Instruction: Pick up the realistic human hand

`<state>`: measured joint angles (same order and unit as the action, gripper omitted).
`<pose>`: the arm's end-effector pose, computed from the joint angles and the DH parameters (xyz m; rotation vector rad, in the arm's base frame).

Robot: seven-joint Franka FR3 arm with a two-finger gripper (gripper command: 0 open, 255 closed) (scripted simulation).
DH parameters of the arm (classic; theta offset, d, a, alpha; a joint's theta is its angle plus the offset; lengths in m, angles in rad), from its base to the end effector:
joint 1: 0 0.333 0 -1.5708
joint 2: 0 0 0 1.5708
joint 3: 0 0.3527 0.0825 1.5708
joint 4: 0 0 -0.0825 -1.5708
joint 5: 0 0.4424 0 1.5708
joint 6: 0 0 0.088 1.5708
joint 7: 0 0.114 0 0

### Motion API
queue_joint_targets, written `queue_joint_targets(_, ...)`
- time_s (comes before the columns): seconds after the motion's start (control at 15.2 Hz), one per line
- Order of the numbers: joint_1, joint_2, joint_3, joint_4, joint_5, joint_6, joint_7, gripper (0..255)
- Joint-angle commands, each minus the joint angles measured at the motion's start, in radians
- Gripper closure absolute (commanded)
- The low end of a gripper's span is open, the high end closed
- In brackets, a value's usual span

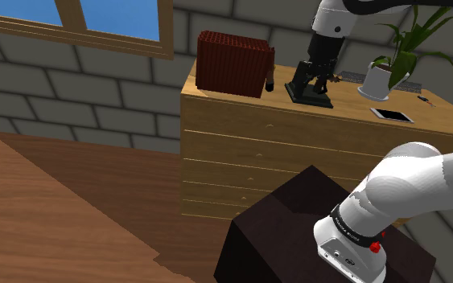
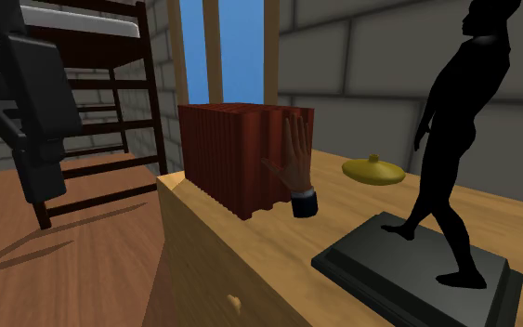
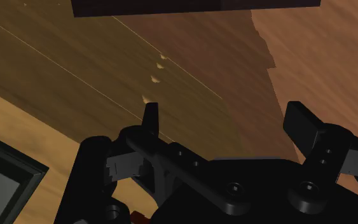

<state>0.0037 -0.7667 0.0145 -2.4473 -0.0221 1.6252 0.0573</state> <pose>0.3450 0.0047 0.5591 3.1057 -0.0646 -0.0843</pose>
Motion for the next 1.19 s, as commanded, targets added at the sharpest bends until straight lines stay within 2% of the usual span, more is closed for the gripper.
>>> queue_joint_targets(0.0, 0.000, 0.000, 0.000, 0.000, 0.000, 0.000, 0.000, 0)
queue_joint_targets(0.33, 0.004, 0.096, -0.168, 0.053, -0.042, 0.061, -0.261, 0)
queue_joint_targets(0.59, 0.024, 0.216, -0.296, 0.137, -0.041, 0.100, -0.473, 0)
queue_joint_targets(0.86, 0.058, 0.368, -0.419, 0.255, 0.001, 0.120, -0.693, 0)
queue_joint_targets(1.12, 0.088, 0.556, -0.528, 0.409, 0.093, 0.109, -0.927, 0)
